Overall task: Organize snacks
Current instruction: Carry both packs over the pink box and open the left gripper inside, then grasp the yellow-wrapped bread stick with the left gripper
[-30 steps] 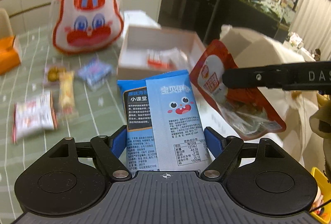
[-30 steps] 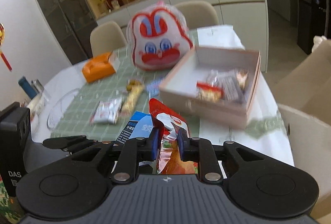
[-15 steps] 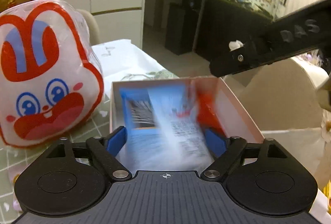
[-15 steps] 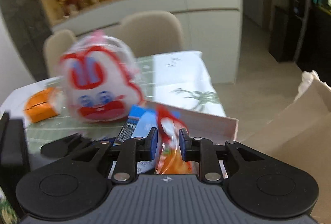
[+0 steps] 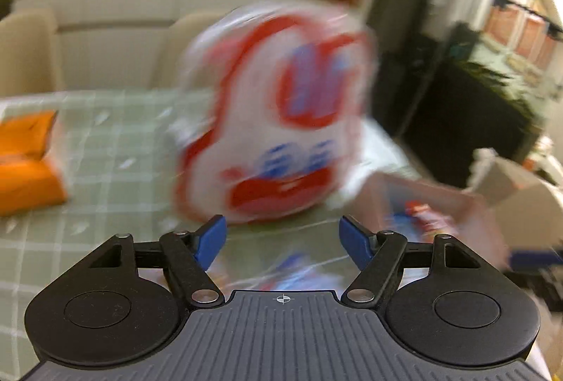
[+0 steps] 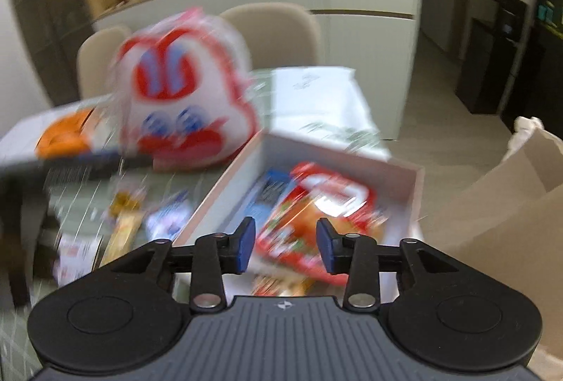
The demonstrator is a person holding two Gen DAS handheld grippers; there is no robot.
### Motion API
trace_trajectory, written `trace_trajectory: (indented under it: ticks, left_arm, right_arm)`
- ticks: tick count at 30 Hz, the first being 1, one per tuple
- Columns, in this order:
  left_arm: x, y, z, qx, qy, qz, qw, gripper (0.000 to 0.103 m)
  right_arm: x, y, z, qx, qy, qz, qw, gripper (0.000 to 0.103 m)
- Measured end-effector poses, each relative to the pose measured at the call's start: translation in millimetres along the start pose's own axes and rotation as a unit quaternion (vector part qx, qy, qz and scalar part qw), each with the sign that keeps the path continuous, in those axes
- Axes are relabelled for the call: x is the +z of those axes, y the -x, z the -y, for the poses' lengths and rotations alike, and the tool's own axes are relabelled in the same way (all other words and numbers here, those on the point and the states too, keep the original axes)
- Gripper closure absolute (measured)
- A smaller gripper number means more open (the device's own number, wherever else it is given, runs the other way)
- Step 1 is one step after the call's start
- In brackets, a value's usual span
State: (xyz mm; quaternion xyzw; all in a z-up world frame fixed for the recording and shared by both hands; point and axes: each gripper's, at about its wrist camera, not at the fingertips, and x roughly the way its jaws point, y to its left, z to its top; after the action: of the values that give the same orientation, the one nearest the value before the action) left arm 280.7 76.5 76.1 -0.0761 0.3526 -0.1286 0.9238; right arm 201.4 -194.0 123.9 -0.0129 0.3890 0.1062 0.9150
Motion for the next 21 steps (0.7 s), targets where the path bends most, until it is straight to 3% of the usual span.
trace_trajectory:
  ticks: [4,10,12,17,19,21]
  left_arm:
    - [-10,-30,-9,0.011,-0.001,-0.050,0.9987,0.026]
    - [-12,-73,15,-0.002,-0.031,-0.069,0.9972,0.027]
    - [-18,-83,17,-0.001,-0.036,-0.090,0.9953,0.033]
    - [-36,-58,10,-0.038,-0.064,-0.089,0.9932,0.048]
    - [-44,-45,3,-0.046,-0.063,-0.096,0.9923,0.060]
    - [-54,-30,-4,-0.060,-0.060,-0.102,0.9912,0.063]
  right_arm:
    - [-30,3,-42,0.026,0.047,0.006,0.999,0.054]
    - [-67,-5,-80,0.059,0.076,-0.030,0.995,0.049]
    - [-75,-8,-86,0.050,0.087,-0.037,0.994,0.049]
    - [-78,-4,-86,0.050,0.095,-0.023,0.994,0.049]
    - [-73,-8,-85,0.052,0.088,-0.020,0.995,0.049]
    - [-69,-13,-87,0.061,0.082,-0.016,0.995,0.048]
